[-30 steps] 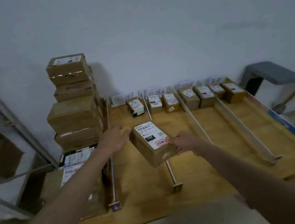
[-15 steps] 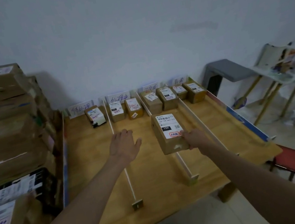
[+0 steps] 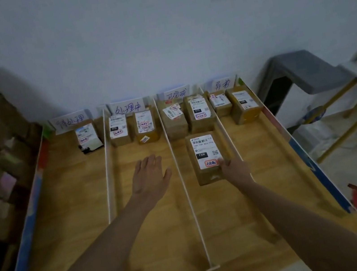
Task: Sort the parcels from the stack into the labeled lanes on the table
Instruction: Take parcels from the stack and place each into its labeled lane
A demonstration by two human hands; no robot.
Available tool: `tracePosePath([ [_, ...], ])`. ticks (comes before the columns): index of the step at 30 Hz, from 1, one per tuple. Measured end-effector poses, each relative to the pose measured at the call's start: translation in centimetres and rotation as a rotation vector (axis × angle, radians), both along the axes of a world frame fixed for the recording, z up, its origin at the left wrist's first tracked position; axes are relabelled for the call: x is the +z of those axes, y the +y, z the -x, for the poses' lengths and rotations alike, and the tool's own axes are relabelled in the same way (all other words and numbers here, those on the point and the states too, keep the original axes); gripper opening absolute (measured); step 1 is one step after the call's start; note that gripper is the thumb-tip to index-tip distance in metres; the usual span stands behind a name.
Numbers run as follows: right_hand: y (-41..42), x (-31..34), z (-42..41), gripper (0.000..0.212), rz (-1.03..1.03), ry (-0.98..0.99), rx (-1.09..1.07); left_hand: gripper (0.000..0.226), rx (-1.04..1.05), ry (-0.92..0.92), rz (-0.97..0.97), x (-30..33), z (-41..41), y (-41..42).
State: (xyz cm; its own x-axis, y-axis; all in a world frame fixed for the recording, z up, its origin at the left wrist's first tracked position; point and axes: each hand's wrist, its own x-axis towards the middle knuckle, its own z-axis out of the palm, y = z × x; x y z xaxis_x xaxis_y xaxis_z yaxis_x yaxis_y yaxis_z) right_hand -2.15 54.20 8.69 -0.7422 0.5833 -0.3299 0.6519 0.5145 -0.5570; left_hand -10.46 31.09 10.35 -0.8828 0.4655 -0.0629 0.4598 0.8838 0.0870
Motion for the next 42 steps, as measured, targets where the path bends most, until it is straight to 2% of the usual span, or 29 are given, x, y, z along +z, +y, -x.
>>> tracePosePath([
  [10, 1.3, -6.3, 8.6, 0.057, 0.053, -0.129, 0.074, 0.056, 0.124, -0.063, 0.039, -4.9, 5.9, 1.5],
  [17, -0.8, -9.9, 11.7, 0.054, 0.164, -0.096, 0.003, 0.055, 0.186, -0.088, 0.036, -7.2, 7.5, 0.3],
  [24, -1.0, -11.4, 12.9, 0.052, 0.215, -0.099, -0.011, 0.056, 0.215, -0.126, 0.046, -8.2, 6.9, -0.2],
  [29, -0.5, -9.4, 12.9, 0.051, 0.139, -0.076, 0.049, 0.055, 0.214, -0.118, 0.032, -7.3, 6.9, -0.7],
  [37, -4.9, 0.2, 13.1, 0.052, -0.424, 0.176, 0.595, 0.052, 0.265, 0.008, 0.030, -1.1, 6.2, -5.9],
  [42, -14.5, 4.4, 13.2, 0.052, -0.488, 0.262, 0.873, 0.052, 0.422, 0.064, 0.051, 3.4, 3.3, -14.8],
])
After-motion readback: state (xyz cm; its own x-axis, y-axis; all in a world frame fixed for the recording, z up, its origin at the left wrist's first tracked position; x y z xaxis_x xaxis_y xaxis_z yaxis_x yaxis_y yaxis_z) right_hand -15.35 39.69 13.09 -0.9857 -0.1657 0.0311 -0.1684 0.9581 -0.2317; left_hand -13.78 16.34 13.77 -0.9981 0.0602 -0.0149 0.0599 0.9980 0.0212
